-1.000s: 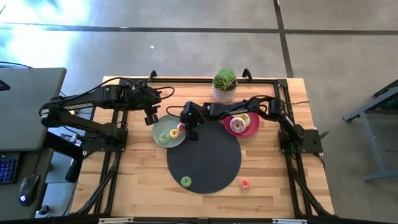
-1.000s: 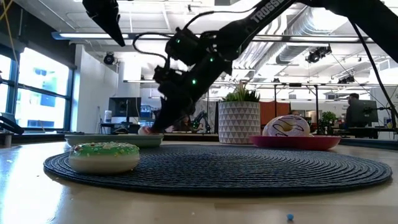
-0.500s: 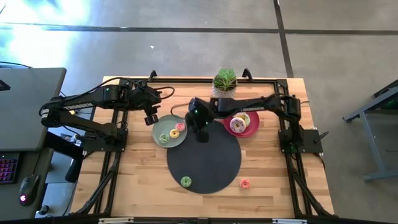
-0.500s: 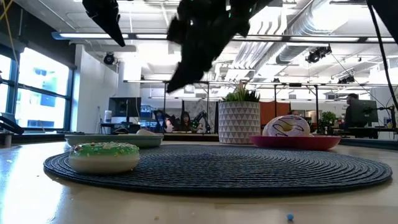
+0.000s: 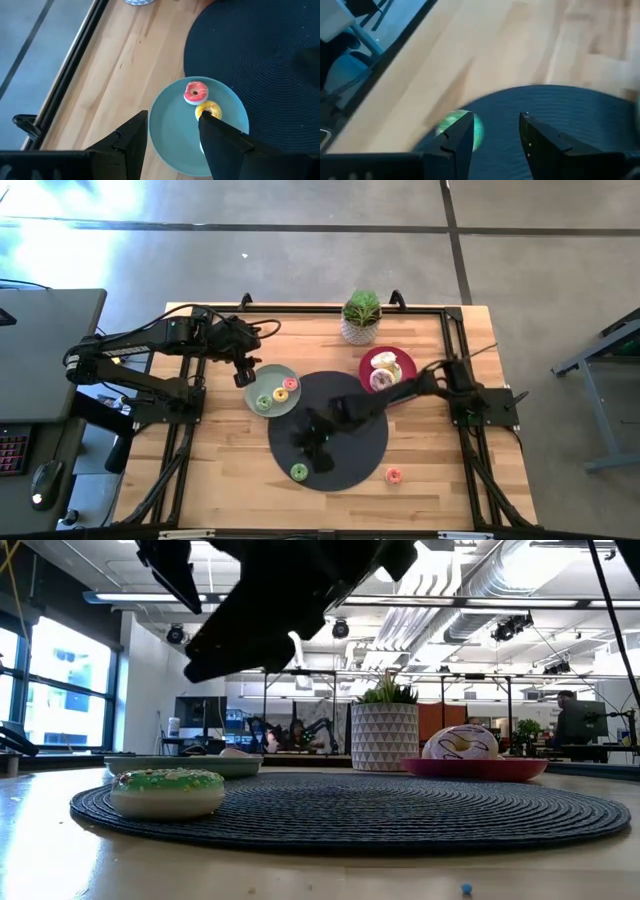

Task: Pick & Place donuts
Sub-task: Put the small green doughnut on the blue plate

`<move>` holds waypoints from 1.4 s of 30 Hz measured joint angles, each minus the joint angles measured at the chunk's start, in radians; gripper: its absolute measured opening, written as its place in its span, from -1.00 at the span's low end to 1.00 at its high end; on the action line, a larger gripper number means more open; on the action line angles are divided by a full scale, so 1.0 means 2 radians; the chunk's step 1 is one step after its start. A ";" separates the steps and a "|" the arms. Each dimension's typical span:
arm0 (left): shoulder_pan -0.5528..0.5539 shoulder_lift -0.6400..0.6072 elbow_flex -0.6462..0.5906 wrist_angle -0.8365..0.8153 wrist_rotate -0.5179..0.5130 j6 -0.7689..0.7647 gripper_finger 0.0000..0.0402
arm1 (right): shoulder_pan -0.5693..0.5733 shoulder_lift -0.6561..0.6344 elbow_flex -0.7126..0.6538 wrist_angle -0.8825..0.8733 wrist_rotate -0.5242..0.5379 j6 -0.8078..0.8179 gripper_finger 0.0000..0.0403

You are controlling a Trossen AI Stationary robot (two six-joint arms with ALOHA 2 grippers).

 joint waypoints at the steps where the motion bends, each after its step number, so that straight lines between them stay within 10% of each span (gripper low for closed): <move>1: 0.000 0.000 0.000 0.000 0.000 -0.001 -0.16 | 0.008 0.002 0.000 0.003 0.007 0.008 -0.27; 11: 0.000 0.000 0.000 0.017 0.002 -0.017 -0.16 | 0.050 0.046 0.000 0.004 0.104 0.081 -0.27; 22: 0.000 0.000 0.000 0.016 0.002 -0.014 -0.16 | 0.049 0.066 0.000 0.014 0.070 0.127 -0.32; 33: 0.000 0.000 0.000 0.015 -0.004 -0.013 -0.16 | 0.050 0.066 0.000 0.020 0.018 0.142 -0.94; 42: 0.000 0.000 0.000 0.015 -0.006 -0.013 -0.16 | 0.045 0.041 -0.001 0.022 0.018 0.141 -0.98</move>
